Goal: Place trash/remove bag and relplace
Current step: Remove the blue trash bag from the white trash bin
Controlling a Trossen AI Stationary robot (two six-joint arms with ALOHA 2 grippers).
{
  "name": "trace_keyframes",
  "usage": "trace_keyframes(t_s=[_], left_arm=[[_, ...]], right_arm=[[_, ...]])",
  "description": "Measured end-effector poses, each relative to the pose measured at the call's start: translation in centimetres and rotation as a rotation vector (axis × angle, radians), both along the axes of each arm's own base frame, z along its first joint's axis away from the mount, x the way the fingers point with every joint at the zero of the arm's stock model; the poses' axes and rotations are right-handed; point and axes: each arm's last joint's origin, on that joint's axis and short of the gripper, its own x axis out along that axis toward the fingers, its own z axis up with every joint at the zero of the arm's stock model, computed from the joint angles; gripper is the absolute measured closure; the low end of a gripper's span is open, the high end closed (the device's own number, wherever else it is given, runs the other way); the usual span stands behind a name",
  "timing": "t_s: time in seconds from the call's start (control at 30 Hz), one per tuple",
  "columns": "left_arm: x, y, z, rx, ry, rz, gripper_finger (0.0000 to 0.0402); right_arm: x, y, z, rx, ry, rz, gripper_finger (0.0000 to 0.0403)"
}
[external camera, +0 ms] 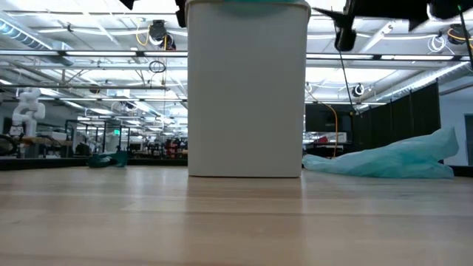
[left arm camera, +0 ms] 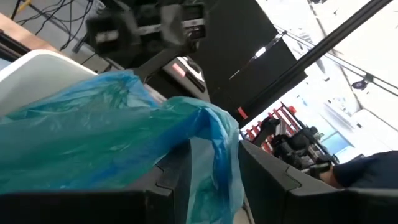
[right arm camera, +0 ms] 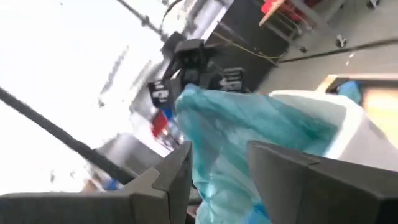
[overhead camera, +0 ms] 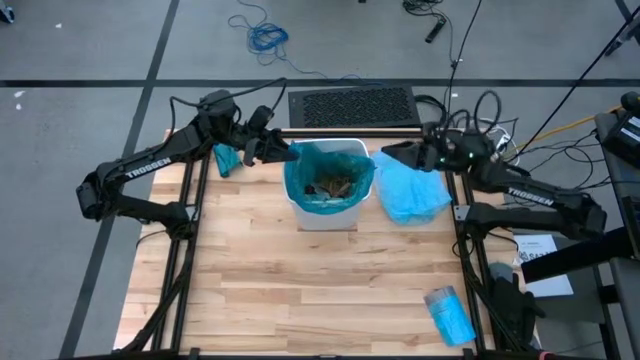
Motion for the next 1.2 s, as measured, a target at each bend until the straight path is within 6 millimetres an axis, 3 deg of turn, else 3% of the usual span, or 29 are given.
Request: trace_keyframes(t_s=[0.1,0.17,0.57,0.77,1.0,1.2], left_arm=[[0.0,0.0,0.0,0.004,0.002,0.000,0.0274],[0.0,0.0,-0.2,0.024,0.008,-0.002,0.0274],[-0.1,0.0,-0.9,0.039,0.058,-0.007,0.0274],[-0.1,-0.1,-1.0,0.029,0.068,-0.022,0.0274],[-1.2,-0.9,-2.4,-0.042,0.212,-0.110,0.0274],[-1.6,-0.9,-2.5,0.000,0.246,-0.030,0.0274]], right_arm=[[-0.2,0.2,-2.4,0.105,-0.008,0.019,0.0257],[0.0,0.5,-2.9,0.134,-0.008,0.027,0.0257],[0.5,1.2,-3.8,0.149,0.084,0.060,0.0271],[0.5,1.2,-3.6,0.131,0.070,0.054,0.0273],[0.4,1.2,-3.3,0.109,0.032,0.053,0.0273],[0.4,1.2,-3.0,0.096,0.006,0.054,0.0273]])
